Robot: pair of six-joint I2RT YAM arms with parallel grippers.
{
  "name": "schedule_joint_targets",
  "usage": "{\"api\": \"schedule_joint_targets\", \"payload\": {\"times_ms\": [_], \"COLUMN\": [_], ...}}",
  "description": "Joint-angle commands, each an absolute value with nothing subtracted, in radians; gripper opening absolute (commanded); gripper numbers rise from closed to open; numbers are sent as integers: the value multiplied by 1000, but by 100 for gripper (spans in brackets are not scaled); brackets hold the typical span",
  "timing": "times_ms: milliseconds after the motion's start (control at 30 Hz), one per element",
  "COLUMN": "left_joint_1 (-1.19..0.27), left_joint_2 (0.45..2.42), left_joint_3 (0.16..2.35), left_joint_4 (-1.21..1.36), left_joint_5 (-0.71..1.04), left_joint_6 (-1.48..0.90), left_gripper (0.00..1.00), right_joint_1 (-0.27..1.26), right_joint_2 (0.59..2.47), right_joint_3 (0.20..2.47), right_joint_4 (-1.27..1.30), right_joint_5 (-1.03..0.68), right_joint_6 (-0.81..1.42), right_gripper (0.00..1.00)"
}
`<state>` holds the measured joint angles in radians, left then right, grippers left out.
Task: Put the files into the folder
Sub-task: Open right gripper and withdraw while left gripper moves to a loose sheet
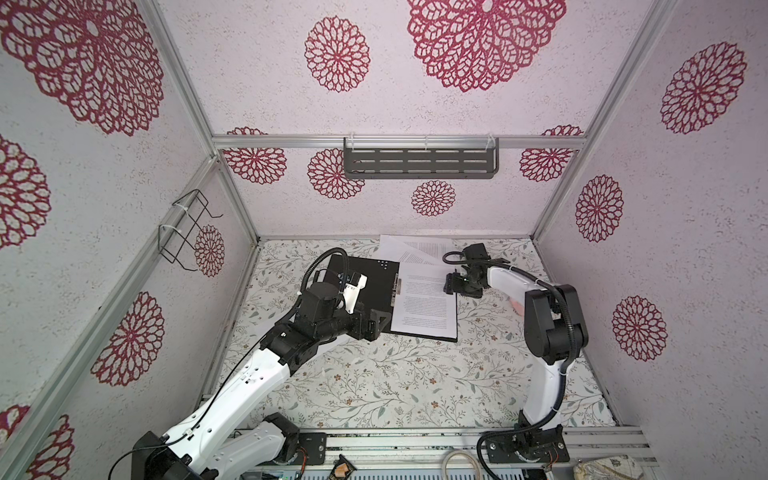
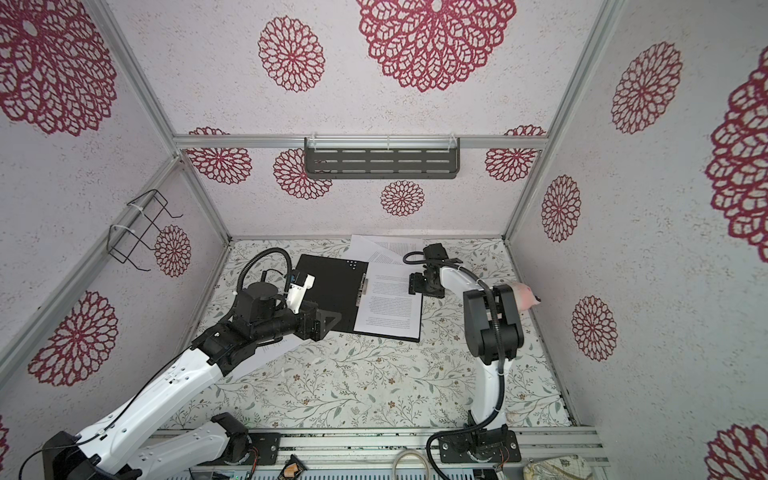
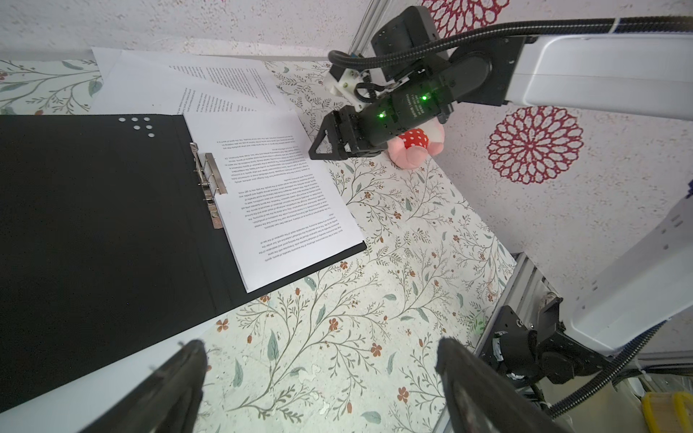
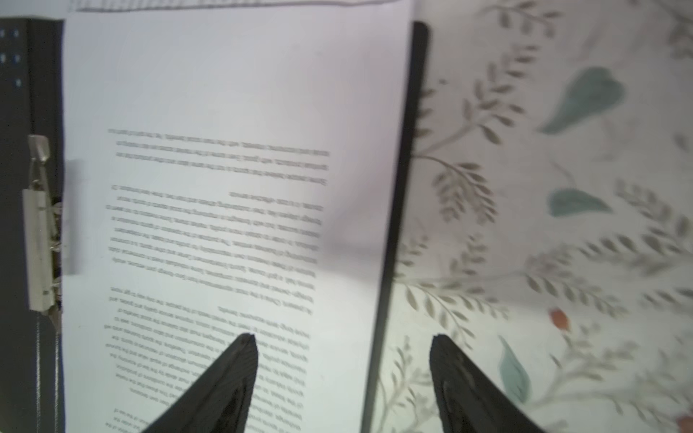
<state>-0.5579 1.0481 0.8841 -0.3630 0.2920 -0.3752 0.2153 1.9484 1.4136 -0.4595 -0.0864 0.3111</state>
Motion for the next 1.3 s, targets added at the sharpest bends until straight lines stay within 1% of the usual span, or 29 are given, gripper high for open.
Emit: {"api": "schedule_joint_targets", "payload": {"times_ms": [0, 100, 233, 300, 433, 567, 633, 733, 867, 933, 1033, 1167, 1267], "left_joint_1": [-551, -551, -545, -502, -310, -110, 1, 140, 288, 315, 363, 393, 417], "left_joint_2": [1062, 1070, 1075, 1072, 1049, 1034, 1026, 1035, 1188, 1268, 1389, 1605, 1774], "left_joint_3": [894, 901, 913, 882, 782, 702, 670, 661, 736, 796, 911, 1111, 1243], "left_joint_4": [-373, -399, -451, -448, -457, -478, -490, -483, -470, -480, -454, -529, -611], "left_joint_5": [261, 190, 44, 41, 120, 194, 236, 234, 255, 177, 210, 138, 142], "left_joint_6": [-370, -367, -408, -487, -679, -814, -851, -849, -812, -792, -759, -591, -489], "left_gripper": [99, 99, 99, 99, 99, 99, 99, 99, 99, 99, 98, 99, 99], "right_joint_1": [188, 195, 249, 270, 300, 338, 350, 365, 401, 408, 410, 417, 420], "right_joint_2": [1766, 1697, 1632, 1603, 1542, 1511, 1515, 1519, 1501, 1480, 1455, 1412, 1373], "right_joint_3": [1384, 1363, 1313, 1278, 1208, 1167, 1161, 1119, 1051, 1017, 972, 911, 874], "right_joint_4": [-396, -391, -380, -370, -353, -342, -356, -349, -320, -295, -252, -195, -184], "right_joint_5": [18, -35, -77, -104, -165, -221, -255, -303, -320, -319, -355, -394, -392], "right_joint_6": [361, 359, 349, 345, 333, 320, 306, 313, 334, 348, 373, 403, 406], "right_gripper": [81, 82, 81, 79, 74, 75, 75, 77, 81, 81, 83, 86, 88]}}
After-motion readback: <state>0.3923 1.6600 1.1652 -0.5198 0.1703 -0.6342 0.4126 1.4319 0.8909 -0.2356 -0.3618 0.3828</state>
